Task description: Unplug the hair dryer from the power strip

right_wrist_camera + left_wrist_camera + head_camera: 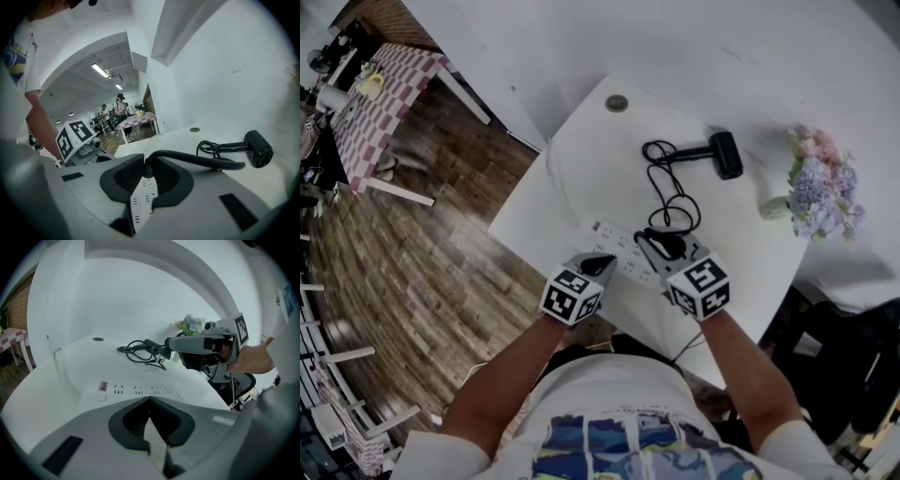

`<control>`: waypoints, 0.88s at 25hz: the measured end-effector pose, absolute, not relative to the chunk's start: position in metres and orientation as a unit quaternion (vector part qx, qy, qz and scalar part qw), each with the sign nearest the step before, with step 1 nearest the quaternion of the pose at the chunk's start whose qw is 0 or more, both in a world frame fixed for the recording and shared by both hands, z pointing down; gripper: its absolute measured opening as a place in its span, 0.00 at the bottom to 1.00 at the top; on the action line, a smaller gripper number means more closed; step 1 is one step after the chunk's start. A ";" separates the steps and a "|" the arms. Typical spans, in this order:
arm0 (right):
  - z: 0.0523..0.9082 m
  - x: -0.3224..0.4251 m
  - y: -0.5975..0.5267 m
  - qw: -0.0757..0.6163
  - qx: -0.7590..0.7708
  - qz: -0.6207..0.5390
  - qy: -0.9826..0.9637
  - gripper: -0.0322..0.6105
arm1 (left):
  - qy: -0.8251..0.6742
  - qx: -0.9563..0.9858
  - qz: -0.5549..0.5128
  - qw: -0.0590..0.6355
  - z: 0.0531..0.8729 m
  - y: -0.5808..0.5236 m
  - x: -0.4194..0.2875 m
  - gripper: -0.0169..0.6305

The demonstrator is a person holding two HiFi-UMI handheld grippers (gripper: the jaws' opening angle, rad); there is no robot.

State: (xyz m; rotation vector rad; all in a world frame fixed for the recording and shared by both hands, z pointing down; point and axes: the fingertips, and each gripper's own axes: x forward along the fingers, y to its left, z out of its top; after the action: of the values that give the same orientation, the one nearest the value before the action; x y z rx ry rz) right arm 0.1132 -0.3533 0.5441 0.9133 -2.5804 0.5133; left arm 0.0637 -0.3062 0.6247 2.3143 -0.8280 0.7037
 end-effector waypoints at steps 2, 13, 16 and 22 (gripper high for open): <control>0.543 0.113 -0.352 0.178 0.320 0.180 -0.913 0.14 | -0.310 0.869 0.260 0.286 0.620 -0.304 0.063 0.03; 0.538 0.115 -0.346 0.175 0.320 0.180 -0.913 0.14 | -0.325 0.868 0.233 0.293 0.602 -0.293 0.051 0.03; 0.537 0.114 -0.345 0.176 0.319 0.178 -0.914 0.14 | -0.328 0.869 0.231 0.290 0.600 -0.292 0.050 0.03; 0.536 0.112 -0.343 0.176 0.320 0.176 -0.914 0.14 | -0.327 0.870 0.231 0.287 0.598 -0.289 0.049 0.03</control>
State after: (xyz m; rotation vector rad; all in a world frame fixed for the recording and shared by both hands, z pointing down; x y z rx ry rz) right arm 0.1122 -0.3432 0.5358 0.9052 -2.5890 0.4988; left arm 0.0489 -0.2888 0.5982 2.3254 -0.8743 0.6178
